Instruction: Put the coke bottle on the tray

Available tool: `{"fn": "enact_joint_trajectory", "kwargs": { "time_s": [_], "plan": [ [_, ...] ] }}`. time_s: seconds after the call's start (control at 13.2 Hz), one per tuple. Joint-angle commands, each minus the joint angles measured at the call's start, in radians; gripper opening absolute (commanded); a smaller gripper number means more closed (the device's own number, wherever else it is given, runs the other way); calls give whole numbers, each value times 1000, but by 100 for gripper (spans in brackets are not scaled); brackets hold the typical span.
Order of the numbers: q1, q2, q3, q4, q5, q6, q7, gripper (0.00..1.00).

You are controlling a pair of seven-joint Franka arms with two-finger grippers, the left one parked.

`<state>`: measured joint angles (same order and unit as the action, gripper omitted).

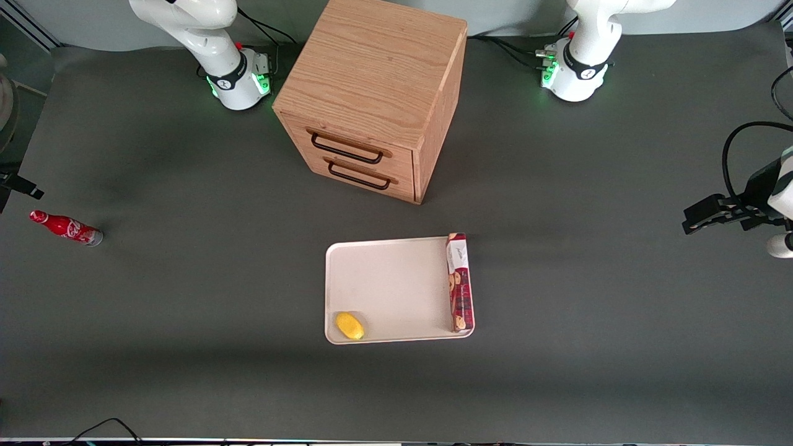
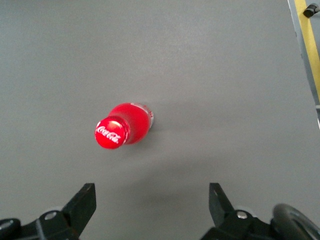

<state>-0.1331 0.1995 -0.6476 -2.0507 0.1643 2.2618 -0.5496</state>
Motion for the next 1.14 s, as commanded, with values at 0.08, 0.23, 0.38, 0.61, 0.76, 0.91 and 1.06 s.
{"fn": "enact_joint_trajectory", "kwargs": {
  "time_s": [0.08,0.23,0.38,0.61,0.76,0.91,1.06],
  "plan": [
    [4,110,-7,73,107,7,-97,100],
    [4,133,-6,80,138,7,-118,100],
    [4,146,-6,80,165,7,-122,100],
    [0,158,-6,78,167,10,-122,100],
    [0,159,-6,78,167,10,-121,100],
    [0,163,-6,78,167,10,-121,98],
    [0,163,-6,78,167,10,-122,87]
  ]
}}
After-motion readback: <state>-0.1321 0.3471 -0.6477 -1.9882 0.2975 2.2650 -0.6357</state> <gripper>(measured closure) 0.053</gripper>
